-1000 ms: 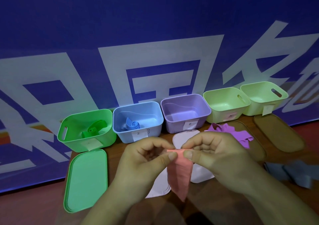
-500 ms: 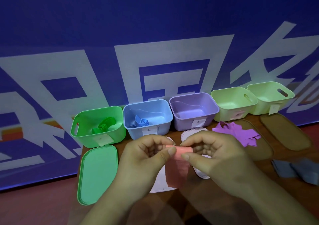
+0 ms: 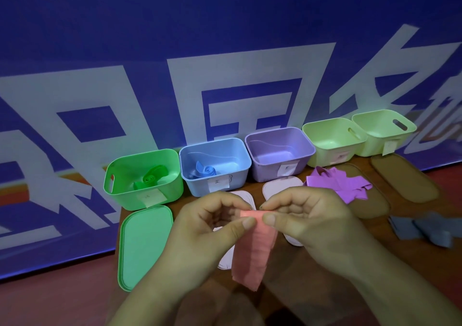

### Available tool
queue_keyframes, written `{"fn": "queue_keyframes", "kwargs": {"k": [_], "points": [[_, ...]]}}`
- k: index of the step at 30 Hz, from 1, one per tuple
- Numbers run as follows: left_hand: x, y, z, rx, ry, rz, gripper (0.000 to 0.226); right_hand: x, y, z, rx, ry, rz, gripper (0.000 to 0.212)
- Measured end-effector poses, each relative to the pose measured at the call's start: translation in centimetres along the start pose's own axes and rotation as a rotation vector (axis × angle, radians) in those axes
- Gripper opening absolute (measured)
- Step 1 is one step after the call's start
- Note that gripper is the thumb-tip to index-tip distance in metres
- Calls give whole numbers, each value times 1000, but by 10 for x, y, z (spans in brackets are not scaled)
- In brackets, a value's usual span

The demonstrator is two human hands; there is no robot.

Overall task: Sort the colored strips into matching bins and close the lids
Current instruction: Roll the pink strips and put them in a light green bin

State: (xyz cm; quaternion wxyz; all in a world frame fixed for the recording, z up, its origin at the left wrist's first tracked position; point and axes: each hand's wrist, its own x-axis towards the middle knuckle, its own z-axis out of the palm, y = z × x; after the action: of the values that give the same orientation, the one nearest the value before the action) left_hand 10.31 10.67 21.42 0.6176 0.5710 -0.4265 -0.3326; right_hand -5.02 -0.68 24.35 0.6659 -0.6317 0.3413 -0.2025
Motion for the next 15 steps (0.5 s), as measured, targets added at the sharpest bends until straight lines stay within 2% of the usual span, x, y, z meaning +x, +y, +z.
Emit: {"fn": "queue_keyframes", "kwargs": {"k": [7,15], "points": [[-7,-2,-2,58,16,22,20,2,1,0,2,-79,90,13],[0,3,12,27,119,49,16,13,-1,-17,34,-201,59,10]]}}
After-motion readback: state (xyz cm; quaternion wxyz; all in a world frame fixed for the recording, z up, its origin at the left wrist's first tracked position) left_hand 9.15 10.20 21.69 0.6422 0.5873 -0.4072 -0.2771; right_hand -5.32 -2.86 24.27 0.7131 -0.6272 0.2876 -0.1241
